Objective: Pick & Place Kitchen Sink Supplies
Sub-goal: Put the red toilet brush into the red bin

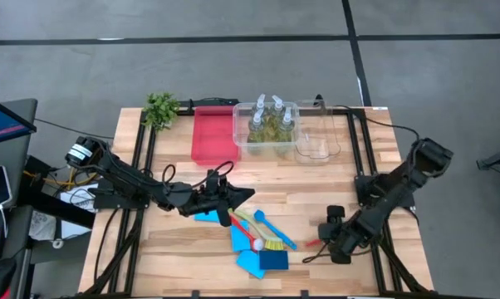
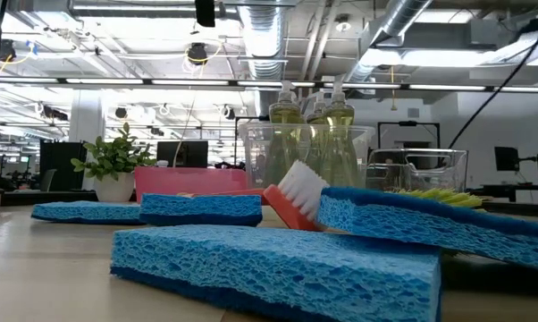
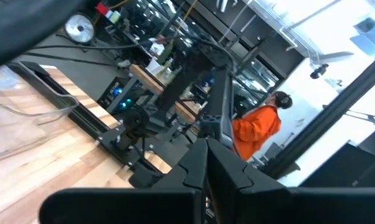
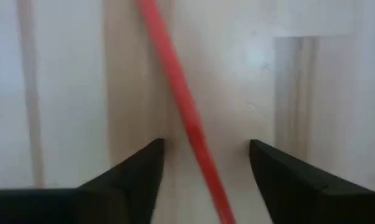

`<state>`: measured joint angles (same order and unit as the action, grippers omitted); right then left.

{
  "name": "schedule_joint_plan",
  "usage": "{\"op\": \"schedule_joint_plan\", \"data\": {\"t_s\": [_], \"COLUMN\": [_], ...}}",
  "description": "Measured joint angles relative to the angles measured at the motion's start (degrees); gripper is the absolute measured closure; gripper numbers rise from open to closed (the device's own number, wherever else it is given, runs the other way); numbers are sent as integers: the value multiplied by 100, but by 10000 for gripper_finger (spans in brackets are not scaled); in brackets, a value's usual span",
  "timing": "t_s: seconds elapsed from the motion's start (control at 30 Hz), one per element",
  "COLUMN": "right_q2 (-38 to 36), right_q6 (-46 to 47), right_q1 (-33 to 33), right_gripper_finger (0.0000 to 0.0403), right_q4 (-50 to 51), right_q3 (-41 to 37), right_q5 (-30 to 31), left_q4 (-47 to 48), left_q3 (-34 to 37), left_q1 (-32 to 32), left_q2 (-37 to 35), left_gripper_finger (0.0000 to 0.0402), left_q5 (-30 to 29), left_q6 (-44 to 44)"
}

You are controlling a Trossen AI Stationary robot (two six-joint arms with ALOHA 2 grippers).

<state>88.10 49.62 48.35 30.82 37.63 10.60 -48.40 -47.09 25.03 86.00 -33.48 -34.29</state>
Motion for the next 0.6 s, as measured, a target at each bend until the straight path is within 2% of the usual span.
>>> {"op": "schedule_joint_plan", "data": {"t_s": [0.1,0.23,0.27,0.5,0.6], "right_q2": [218,203,147,-351,-537], "right_q6": [198,445,446,400,316], "right_q1": [39,3,-36,-387,-549], "right_gripper_finger": [244,361,380,385,392], "right_q4": [-104,12,25,109,-92], "right_q3": [69,222,251,368,424], "right_q5": [55,50,47,134,531], "left_q4": [41,129,172,264,259], "left_q3": [0,4,4,4,4], "left_q1": [20,63,65,64,64], "left_q2": [-2,-1,-2,0,0], "left_gripper_finger": [391,392,392,390,389], "left_q5": [78,215,252,625,656], "left_q6": [-2,-19,-35,-44,-45]}}
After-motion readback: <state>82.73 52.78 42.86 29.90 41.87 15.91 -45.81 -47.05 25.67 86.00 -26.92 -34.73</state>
